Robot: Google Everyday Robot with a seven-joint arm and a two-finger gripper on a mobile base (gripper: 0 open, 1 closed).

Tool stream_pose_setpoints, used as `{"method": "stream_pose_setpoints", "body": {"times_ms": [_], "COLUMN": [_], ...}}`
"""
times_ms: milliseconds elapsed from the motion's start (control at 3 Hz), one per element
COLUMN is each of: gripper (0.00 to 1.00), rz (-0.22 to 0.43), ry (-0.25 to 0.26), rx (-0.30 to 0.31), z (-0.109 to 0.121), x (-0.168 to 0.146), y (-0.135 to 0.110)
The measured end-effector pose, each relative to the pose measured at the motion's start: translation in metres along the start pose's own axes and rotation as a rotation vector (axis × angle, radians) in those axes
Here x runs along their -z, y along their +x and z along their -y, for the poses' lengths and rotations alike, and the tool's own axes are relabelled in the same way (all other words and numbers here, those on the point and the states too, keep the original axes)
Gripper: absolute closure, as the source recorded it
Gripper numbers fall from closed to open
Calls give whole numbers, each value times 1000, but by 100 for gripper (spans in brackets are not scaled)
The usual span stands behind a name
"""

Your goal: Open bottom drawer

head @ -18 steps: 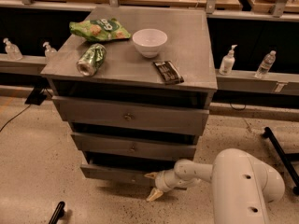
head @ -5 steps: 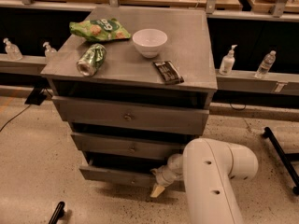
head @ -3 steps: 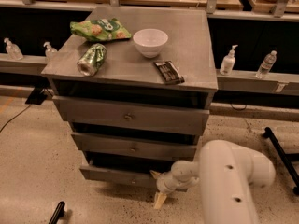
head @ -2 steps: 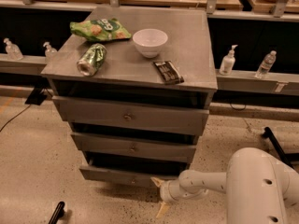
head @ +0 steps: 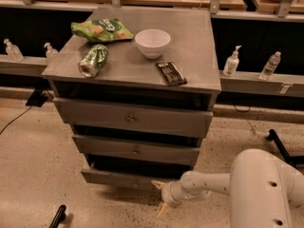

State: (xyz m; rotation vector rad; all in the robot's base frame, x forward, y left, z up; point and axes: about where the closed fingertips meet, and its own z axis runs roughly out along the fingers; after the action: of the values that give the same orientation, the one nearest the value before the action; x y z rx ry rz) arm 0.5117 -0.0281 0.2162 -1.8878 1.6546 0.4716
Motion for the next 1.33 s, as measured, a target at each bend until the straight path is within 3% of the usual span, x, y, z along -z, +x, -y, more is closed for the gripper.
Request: {"method": "stream_pose_setpoints", "body": {"times_ms": [667, 1000, 1333], "gripper": [19, 19, 22], "rz": [-77, -86, -106], "ry": [-13, -2, -32], "rx": [6, -13, -48], "z": [43, 57, 63], "x": [-9, -11, -26], "y": [18, 31, 48]}}
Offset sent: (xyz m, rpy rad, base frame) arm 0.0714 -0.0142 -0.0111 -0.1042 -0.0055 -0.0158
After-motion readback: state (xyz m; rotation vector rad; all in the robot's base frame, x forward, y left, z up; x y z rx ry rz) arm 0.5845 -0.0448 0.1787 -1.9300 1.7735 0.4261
